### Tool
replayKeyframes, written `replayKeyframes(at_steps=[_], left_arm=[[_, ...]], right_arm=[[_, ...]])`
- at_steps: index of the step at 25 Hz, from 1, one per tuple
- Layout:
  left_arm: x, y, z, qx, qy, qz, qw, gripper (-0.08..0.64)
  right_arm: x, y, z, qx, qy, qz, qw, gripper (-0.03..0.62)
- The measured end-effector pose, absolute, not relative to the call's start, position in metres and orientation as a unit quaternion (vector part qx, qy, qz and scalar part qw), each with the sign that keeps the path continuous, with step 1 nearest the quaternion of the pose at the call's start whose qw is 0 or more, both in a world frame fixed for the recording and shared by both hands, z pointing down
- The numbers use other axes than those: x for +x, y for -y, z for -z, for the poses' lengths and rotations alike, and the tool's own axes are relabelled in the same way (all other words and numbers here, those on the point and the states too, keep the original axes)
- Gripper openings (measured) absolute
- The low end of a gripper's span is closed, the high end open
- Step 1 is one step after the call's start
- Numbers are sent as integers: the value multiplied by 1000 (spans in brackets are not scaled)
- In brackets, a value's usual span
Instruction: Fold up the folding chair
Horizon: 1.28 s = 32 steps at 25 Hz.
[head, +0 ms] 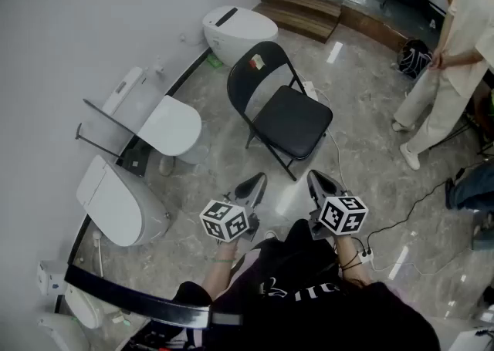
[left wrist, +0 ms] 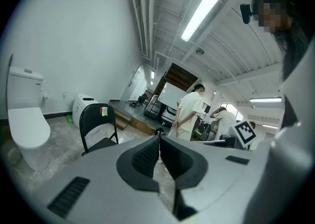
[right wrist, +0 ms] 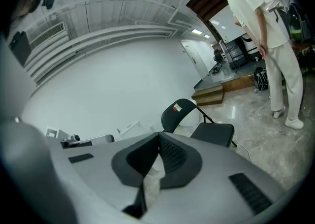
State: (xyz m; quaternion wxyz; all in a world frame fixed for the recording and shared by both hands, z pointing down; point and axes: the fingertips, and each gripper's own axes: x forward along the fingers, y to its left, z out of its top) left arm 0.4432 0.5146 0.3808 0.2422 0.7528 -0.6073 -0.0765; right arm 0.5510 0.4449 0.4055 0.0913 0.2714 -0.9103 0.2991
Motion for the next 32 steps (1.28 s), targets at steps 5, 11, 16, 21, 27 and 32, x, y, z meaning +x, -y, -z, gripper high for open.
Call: replayKeyframes(at_steps=[5,11,16,21,27,32], left_arm=[[438,-500,-386,758,599,74,246,8],[438,-463,-396,764,590,65,254,8],[424,-418,-403,757,598,49,258,8],[402,-357,-405,746,608,41,267,8],[379,-277,-391,734,619,78,268,3],[362,-228,-391,734,624,64,262,5]], right_arm=[[544,-433,-406,275,909,-300,88,14],[537,-399,-417,279,905,-310,88,14],[516,-348,-430,266,904,-321,97,14],[485,-282,-432,236,908,-332,101,14],[459,-205,-425,203,916,-330,108,14],[453,-155,-431,194,914,-338,110,14]])
